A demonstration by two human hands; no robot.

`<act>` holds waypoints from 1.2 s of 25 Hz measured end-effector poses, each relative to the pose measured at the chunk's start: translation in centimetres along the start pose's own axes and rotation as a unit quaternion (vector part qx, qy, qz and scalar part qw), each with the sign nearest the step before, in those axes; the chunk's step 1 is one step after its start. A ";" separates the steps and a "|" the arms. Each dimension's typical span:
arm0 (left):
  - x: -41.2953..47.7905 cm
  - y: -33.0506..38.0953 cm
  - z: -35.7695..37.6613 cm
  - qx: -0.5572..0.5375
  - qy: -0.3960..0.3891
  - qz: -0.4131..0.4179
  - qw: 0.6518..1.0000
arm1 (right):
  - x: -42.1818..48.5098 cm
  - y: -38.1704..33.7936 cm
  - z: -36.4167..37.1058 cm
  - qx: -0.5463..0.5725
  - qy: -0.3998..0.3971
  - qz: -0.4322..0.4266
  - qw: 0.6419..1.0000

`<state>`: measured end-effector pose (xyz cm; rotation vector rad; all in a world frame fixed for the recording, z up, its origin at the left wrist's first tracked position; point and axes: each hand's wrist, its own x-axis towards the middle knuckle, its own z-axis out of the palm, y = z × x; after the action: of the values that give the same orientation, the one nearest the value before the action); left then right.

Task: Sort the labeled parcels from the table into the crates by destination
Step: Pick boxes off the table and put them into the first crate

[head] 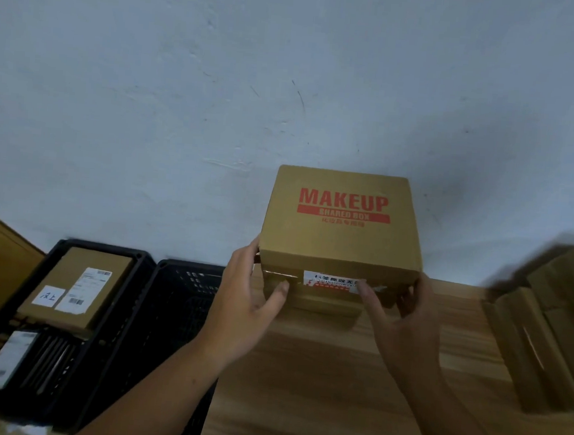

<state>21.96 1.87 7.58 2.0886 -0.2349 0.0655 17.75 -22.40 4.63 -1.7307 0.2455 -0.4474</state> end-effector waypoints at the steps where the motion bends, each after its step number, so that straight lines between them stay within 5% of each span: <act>1: -0.5 0.4 -0.1 -0.005 0.000 0.001 1.000 | -0.2 -0.4 -0.4 0.010 0.001 -0.002 1.000; 8: -3.8 2.9 -1.8 -0.003 -0.060 0.069 0.996 | -1.6 -4.1 -2.8 -0.036 0.045 -0.009 0.998; 13: -6.0 3.9 -3.0 0.009 -0.090 0.083 0.992 | -2.9 -6.0 -4.6 -0.018 0.005 0.008 1.000; 19: -10.3 3.8 -5.8 -0.006 0.003 0.044 0.999 | -5.3 -7.7 -4.8 -0.024 -0.057 -0.025 0.998; 25: -15.7 3.3 -9.6 -0.146 0.059 -0.038 0.987 | -9.5 -8.9 -1.6 -0.049 -0.207 -0.107 0.971; 30: -20.6 1.5 -12.6 -0.165 0.127 -0.083 0.975 | -13.0 -9.6 1.9 0.004 -0.227 -0.124 0.966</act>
<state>2.10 14.91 12.28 1.7408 0.0809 0.1802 6.05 -13.48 11.66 -1.8121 -0.3051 -0.2178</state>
